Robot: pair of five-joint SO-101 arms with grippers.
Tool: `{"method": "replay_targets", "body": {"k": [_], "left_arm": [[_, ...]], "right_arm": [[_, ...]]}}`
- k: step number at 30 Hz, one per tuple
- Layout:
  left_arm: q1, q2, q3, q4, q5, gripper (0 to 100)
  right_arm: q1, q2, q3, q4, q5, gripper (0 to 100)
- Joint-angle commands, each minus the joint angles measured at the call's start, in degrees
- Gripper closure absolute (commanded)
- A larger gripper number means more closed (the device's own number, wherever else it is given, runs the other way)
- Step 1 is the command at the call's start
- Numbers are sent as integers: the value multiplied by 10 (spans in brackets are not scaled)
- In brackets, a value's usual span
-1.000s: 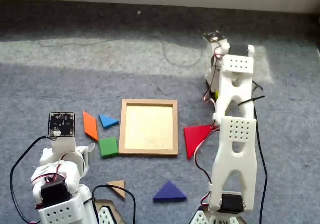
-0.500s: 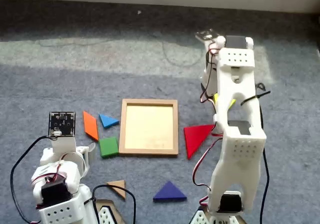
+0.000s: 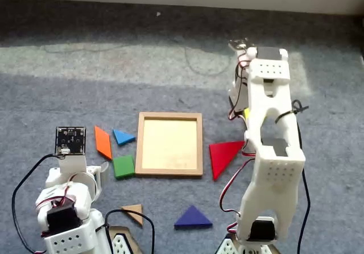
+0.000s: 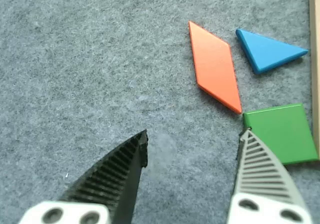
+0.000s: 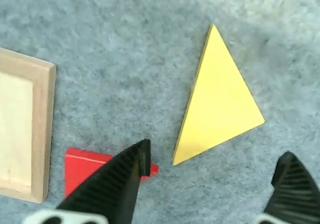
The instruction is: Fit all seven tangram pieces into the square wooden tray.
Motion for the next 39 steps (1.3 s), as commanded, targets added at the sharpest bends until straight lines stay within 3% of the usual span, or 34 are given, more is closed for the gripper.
{"method": "replay_targets", "body": {"k": [1, 15, 33, 39], "left_arm": [[-7, -1, -3, 0, -5, 708], [-7, -1, -3, 0, -4, 708], [-4, -1, 12, -31, -4, 709], [-4, -1, 12, -30, -4, 709]], "right_arm": [[7, -41, 20, -38, -31, 626], [29, -44, 102, -142, -120, 626], [11, 21, 100, -188, -116, 628], [18, 41, 98, -187, -116, 683]]}}
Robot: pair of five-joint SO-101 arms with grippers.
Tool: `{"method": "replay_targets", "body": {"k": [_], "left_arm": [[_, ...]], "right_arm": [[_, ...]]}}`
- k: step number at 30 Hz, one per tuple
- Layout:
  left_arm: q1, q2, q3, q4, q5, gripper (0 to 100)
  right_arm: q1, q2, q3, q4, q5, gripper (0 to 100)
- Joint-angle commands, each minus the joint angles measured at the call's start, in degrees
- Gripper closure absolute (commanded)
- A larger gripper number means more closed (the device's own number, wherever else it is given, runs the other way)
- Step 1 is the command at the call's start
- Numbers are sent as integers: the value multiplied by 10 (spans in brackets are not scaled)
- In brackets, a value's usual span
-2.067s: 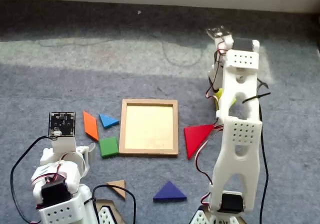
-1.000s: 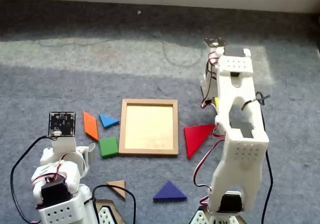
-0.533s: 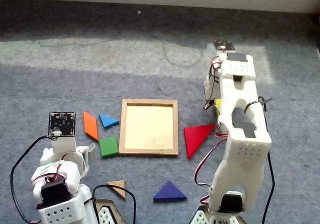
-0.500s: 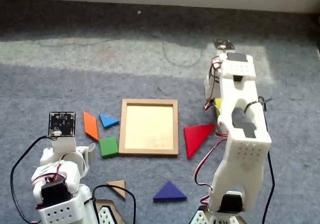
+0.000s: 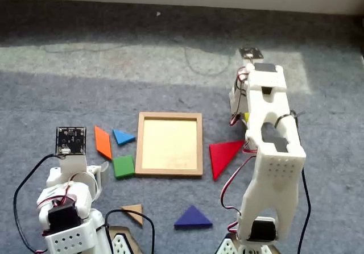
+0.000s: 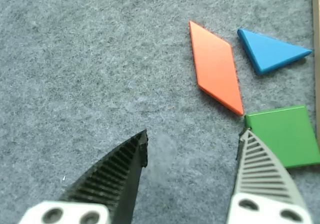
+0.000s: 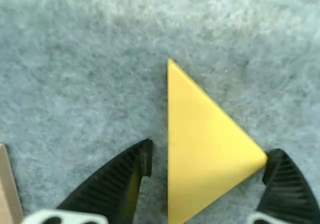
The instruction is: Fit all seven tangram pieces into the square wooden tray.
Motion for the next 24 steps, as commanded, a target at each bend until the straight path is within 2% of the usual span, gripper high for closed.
{"method": "replay_targets", "body": {"k": [1, 6, 12, 24], "left_arm": [[-4, 0, -5, -13, -4, 709], [-4, 0, -5, -13, -4, 709], [-4, 0, -5, -13, -4, 709], [-4, 0, -5, -14, -4, 709]], "right_arm": [[2, -1, -6, -6, -2, 683], [2, 2, -5, -5, -3, 691], [5, -3, -5, -5, -5, 803], [11, -114, 43, 6, -6, 807]]}}
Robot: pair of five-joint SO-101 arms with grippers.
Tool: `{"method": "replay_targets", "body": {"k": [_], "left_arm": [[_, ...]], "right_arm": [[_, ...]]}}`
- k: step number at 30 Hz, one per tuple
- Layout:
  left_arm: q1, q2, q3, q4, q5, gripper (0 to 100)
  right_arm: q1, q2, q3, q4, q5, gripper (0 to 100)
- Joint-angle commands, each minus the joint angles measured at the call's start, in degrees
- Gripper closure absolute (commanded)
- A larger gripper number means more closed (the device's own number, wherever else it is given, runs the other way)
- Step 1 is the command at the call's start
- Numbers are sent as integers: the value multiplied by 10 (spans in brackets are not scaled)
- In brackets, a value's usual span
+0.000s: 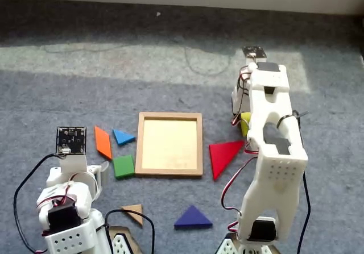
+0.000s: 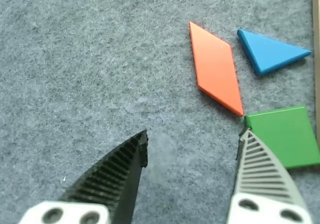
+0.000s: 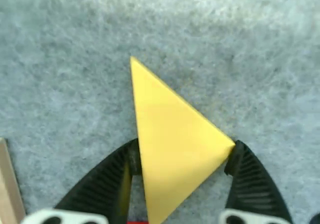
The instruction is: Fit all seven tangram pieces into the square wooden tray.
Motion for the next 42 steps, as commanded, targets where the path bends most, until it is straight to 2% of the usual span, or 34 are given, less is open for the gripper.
{"method": "replay_targets", "body": {"k": [1, 9, 14, 20, 22, 31, 42], "left_arm": [[-4, -1, -5, -11, -4, 709], [-4, -1, -5, -11, -4, 709], [-4, -1, -5, -10, -4, 709], [-6, -1, -5, -10, -4, 709], [-6, -1, -5, -10, -4, 709], [-6, -1, -5, -10, -4, 709], [-6, -1, -5, -10, -4, 709]], "right_arm": [[5, -76, 35, 0, -6, 807], [-3, -182, 139, -47, -6, 807], [-10, -195, 186, -99, -2, 793], [-12, -195, 188, -101, 30, 628], [-13, -195, 185, -105, 33, 616], [-38, -113, 91, -93, 55, 616], [-35, 70, -182, 75, 55, 617]]}}
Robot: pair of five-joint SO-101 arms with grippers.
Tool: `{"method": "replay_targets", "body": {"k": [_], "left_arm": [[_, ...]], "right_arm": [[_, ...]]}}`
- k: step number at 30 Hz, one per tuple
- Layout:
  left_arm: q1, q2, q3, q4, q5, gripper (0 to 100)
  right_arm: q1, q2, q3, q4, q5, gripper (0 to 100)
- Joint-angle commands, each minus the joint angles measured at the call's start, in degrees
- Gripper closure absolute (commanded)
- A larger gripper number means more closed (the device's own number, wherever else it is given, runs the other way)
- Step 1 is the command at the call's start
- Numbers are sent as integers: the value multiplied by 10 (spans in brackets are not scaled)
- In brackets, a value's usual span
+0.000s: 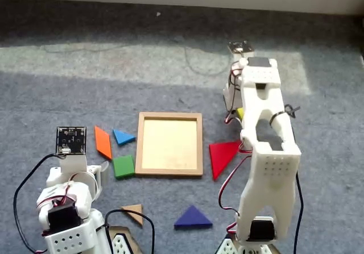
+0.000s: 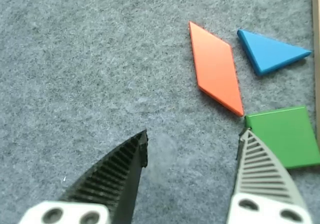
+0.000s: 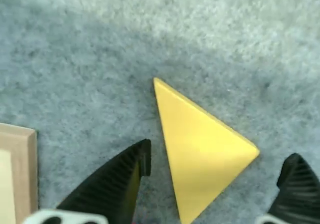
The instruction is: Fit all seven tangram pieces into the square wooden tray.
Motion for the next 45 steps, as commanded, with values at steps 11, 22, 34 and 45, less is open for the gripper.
{"method": "replay_targets", "body": {"k": [11, 22, 34, 45], "left_arm": [[-6, -1, -5, -10, -4, 709], [-5, -1, -5, -10, -4, 709], [-5, -1, -5, -11, -4, 709], [-5, -1, -5, -11, -4, 709]], "right_arm": [[-2, 159, -287, 154, 5, 690], [5, 182, -419, 232, -19, 692], [7, 189, -420, 233, -21, 690], [-1, 231, -411, 232, -18, 687]]}}
